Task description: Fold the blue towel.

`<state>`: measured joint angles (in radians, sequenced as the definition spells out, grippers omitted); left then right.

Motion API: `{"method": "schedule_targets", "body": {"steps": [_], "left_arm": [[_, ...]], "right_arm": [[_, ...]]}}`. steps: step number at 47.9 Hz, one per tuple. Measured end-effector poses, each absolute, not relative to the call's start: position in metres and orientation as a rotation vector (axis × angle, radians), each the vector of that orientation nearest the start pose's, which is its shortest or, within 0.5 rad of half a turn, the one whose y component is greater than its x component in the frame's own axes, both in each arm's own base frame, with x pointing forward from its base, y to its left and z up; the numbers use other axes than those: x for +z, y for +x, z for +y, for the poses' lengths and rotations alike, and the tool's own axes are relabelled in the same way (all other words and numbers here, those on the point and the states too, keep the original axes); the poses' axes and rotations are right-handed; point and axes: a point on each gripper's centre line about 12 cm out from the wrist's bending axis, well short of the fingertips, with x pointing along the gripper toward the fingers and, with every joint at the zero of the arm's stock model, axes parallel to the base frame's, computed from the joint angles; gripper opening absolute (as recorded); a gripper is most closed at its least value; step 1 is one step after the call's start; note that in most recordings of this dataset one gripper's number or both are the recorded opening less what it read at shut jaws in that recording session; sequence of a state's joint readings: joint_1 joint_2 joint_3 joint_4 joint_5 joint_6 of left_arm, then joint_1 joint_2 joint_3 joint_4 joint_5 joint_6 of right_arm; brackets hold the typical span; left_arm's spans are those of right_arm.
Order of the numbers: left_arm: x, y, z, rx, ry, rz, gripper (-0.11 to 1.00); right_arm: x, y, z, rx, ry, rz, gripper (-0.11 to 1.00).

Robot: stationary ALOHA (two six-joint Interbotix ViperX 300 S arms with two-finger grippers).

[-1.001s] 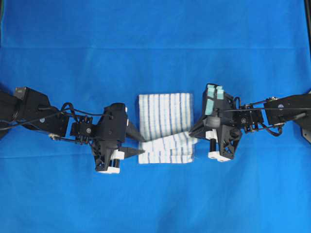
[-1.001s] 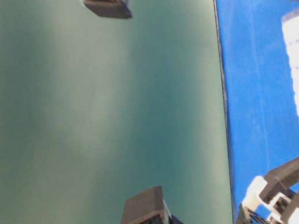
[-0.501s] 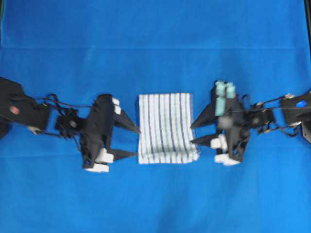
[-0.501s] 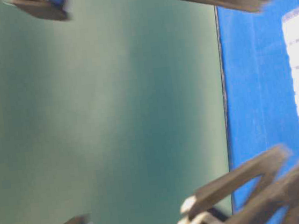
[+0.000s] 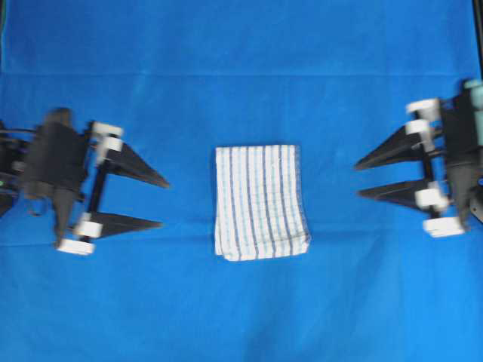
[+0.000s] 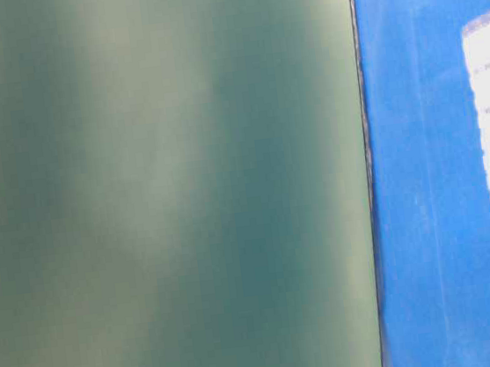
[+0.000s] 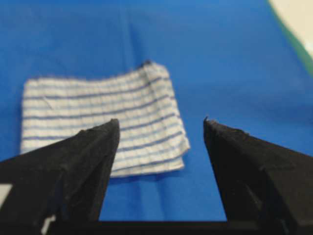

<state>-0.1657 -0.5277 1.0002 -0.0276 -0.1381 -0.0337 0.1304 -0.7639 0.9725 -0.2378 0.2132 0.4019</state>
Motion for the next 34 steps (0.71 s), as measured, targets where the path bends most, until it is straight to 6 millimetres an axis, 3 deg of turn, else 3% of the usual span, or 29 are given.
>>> {"method": "schedule_targets", "body": {"steps": [14,34], "left_arm": [[0.257,0.222,-0.031,-0.135,-0.004,0.193,0.62],[0.223,0.172,-0.015,-0.083,-0.004,0.152,0.62]], "right_arm": [[0.268,0.191,0.01,0.005,0.07,0.359,0.53],[0.215,0.156,-0.006,-0.067,0.079,0.324,0.53]]}}
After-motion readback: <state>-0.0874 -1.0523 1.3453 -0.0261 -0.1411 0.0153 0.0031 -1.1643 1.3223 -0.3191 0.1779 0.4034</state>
